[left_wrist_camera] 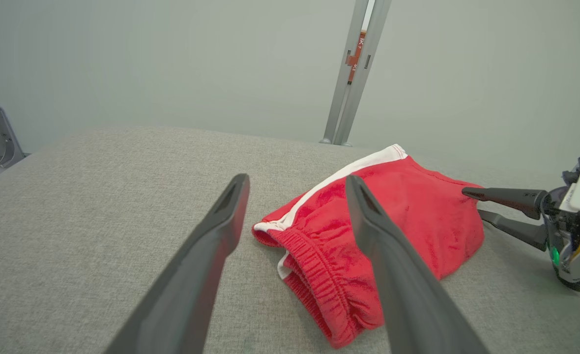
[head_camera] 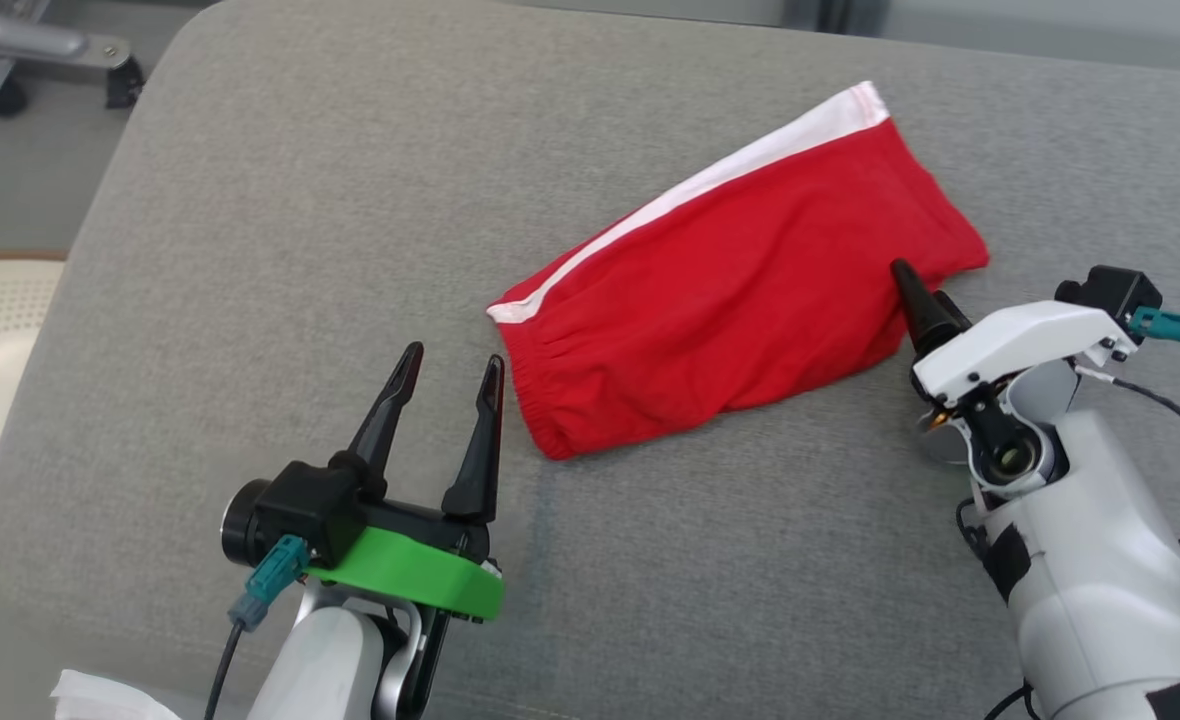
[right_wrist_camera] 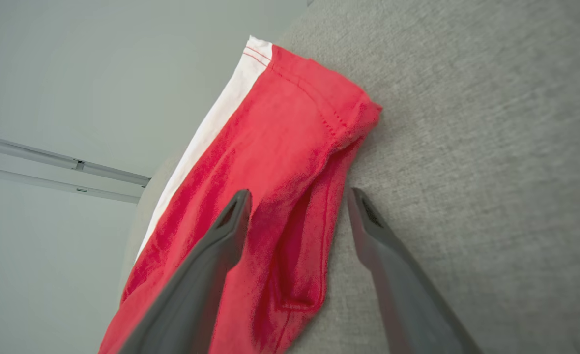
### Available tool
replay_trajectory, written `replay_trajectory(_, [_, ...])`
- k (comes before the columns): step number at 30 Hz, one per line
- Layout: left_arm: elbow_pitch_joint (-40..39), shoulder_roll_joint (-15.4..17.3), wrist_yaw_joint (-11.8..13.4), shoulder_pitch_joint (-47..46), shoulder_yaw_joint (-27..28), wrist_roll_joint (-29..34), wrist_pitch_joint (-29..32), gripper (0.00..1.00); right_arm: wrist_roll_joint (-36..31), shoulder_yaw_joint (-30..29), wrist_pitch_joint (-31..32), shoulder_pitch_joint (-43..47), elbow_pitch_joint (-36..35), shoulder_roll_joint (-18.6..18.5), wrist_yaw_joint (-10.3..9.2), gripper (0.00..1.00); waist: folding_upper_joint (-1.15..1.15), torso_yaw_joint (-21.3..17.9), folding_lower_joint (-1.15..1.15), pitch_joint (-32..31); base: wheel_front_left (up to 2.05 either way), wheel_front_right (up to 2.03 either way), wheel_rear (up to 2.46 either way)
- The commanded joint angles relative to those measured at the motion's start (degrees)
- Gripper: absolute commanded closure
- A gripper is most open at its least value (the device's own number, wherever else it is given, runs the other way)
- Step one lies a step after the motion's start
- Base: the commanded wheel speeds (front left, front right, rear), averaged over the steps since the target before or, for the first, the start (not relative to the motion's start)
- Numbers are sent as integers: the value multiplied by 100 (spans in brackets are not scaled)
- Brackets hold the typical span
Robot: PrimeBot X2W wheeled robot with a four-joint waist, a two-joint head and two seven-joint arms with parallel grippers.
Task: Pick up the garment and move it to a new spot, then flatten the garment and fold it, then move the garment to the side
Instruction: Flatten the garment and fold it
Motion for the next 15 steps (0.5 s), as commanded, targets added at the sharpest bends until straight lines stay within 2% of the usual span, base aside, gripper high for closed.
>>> replay_trajectory(1, [-9,10,45,-93,-19,-52,0,0,-5,-86,48,-131,206,-16,1,0,0,339,0,207,0,0,0])
replay_trajectory(15, [-88,9,142,-139,-219,-264,0,0,-885,-929,-38,-1110,1803,12,2,0,0,841,0,428,0,0,0])
